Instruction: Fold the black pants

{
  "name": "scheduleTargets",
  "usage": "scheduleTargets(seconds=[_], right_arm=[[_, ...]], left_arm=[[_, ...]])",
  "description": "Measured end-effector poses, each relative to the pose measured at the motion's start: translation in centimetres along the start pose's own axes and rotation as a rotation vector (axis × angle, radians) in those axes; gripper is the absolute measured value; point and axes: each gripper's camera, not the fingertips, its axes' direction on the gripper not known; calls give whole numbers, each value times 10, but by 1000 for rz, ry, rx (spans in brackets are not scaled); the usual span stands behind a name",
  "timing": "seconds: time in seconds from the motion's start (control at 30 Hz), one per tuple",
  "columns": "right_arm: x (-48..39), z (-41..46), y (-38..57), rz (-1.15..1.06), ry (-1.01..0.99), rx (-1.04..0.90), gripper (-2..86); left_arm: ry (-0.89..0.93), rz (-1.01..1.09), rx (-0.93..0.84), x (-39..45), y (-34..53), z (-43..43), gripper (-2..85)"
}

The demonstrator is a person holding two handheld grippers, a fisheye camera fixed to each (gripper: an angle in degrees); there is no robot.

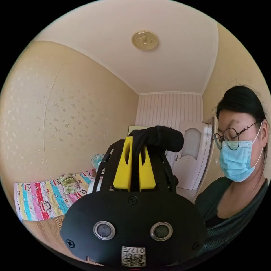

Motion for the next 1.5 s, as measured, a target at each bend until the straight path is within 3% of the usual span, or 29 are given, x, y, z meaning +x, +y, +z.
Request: scheduleTargets(seconds=[0.23, 0.37, 0.57, 0.7, 0.87, 1.03, 1.13, 1.2, 1.3, 1.43, 1.5], right_arm=[[110, -24, -48, 275, -118, 297, 57], [150, -15, -71, 318, -208, 344, 52], [141, -48, -86, 263, -202, 310, 50], [156, -72, -78, 255, -261, 317, 51], [197, -57, -41, 295, -213, 237, 49], [296, 90, -10, 422, -107, -53, 50], [378, 260, 19, 472, -22, -313, 54], [429, 355, 55, 571, -34, -349, 58], [488, 448, 162, 910, -84, -430, 47], [467, 469, 339, 1026, -230, -598, 35], [434, 463, 426, 1031, -306, -727, 33]], left_arm=[[-190, 183, -69, -21, -34, -72, 22], [-53, 62, -168, -92, -50, -102, 25], [-249, -104, -35, -110, -73, -135, 27], [-426, -43, 142, -77, -99, -134, 32], [-458, -47, 262, -110, -125, -116, 37], [-520, -207, 150, -267, -163, -62, 37], [-515, -406, -40, -450, -185, 7, 41], [-535, -618, -206, -614, -181, 67, 55], [-672, -751, -304, -745, -145, 86, 69], [-570, -854, -317, -798, -70, 60, 68], [-591, -887, -487, -802, 0, 39, 67]])
